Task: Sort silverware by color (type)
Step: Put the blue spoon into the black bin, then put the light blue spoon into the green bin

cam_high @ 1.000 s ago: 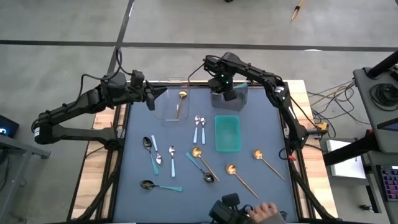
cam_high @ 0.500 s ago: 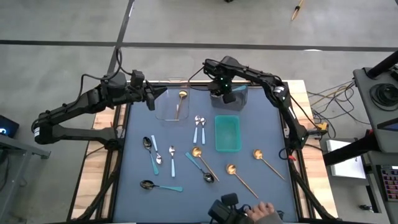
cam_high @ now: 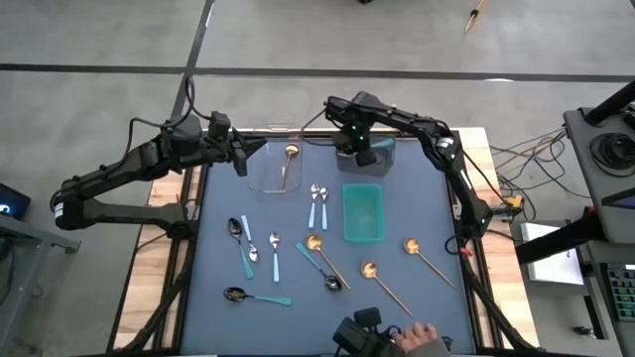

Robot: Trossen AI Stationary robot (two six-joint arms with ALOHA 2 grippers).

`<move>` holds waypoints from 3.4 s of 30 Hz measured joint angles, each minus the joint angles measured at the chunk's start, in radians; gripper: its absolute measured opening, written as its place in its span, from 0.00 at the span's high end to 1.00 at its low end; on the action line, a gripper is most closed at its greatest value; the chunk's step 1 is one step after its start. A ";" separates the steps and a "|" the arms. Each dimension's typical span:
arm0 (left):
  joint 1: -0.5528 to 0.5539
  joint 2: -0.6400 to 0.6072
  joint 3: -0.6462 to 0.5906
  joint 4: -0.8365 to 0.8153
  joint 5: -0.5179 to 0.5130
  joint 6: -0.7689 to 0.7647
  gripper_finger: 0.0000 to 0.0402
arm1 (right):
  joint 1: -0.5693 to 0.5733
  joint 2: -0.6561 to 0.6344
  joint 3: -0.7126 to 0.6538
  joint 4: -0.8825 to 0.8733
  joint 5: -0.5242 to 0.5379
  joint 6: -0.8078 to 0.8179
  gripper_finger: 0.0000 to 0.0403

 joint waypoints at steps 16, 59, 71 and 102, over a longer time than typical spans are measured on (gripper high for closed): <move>0.000 0.000 0.000 0.000 0.000 0.000 0.89 | 0.000 0.002 -0.009 0.016 0.000 -0.001 0.98; 0.000 0.000 0.000 0.000 0.000 0.000 0.89 | 0.000 0.002 -0.008 0.010 0.006 0.034 0.93; 0.000 0.004 0.000 -0.094 0.000 -0.018 0.89 | 0.013 -0.109 0.056 -0.008 0.019 0.300 0.93; -0.035 0.174 0.000 -0.603 0.057 -0.058 0.89 | 0.467 -0.462 0.058 -0.159 0.010 1.480 0.93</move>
